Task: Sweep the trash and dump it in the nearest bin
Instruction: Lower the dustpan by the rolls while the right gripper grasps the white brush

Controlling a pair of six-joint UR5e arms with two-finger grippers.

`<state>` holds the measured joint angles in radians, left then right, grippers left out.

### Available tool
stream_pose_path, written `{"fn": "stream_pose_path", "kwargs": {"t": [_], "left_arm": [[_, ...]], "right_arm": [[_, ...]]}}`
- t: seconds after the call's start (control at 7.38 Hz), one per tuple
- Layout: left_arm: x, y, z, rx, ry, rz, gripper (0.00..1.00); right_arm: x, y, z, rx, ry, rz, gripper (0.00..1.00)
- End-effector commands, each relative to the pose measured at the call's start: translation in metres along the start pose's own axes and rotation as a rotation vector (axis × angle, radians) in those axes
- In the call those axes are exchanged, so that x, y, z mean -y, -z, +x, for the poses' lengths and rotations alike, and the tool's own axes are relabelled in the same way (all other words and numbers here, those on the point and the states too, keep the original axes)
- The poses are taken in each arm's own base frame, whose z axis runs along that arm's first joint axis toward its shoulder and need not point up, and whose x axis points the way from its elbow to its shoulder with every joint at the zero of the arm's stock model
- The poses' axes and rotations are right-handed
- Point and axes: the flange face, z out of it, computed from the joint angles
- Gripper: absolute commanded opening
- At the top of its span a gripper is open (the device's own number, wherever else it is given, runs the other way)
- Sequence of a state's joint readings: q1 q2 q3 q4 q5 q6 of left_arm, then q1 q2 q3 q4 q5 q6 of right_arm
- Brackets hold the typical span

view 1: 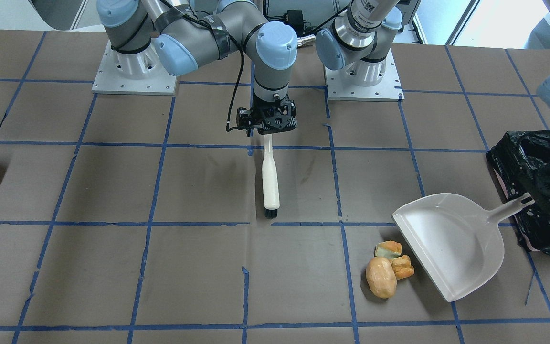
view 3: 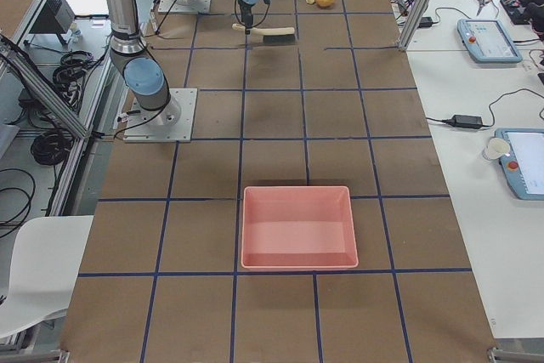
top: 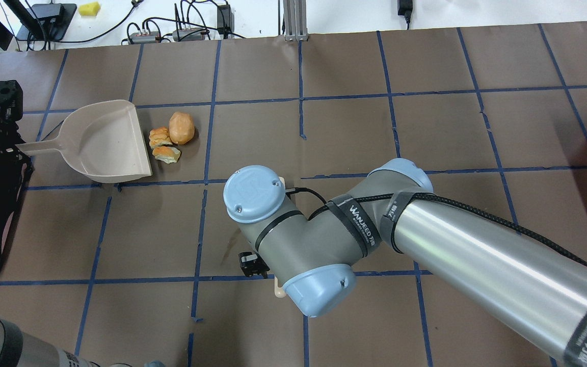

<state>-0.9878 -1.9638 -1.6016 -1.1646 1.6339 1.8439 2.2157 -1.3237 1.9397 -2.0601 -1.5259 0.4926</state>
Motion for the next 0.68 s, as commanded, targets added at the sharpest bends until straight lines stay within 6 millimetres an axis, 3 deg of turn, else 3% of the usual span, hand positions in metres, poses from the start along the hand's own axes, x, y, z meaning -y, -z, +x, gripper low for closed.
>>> {"fn": "stream_pose_path", "kwargs": {"t": [0.0, 0.41, 0.54], "left_arm": [[0.001, -0.006, 0.004, -0.004, -0.049, -0.006, 0.0], [0.004, -0.026, -0.005, -0.029, -0.059, -0.001, 0.01], [0.003, -0.024, -0.009, -0.022, -0.06, -0.003, 0.01]], "right_arm": [[-0.004, -0.004, -0.004, 0.035, -0.057, -0.021, 0.91], [-0.007, -0.011, -0.008, 0.023, -0.054, -0.033, 0.89], [-0.006, -0.01, -0.008, 0.025, -0.055, -0.03, 0.78]]}}
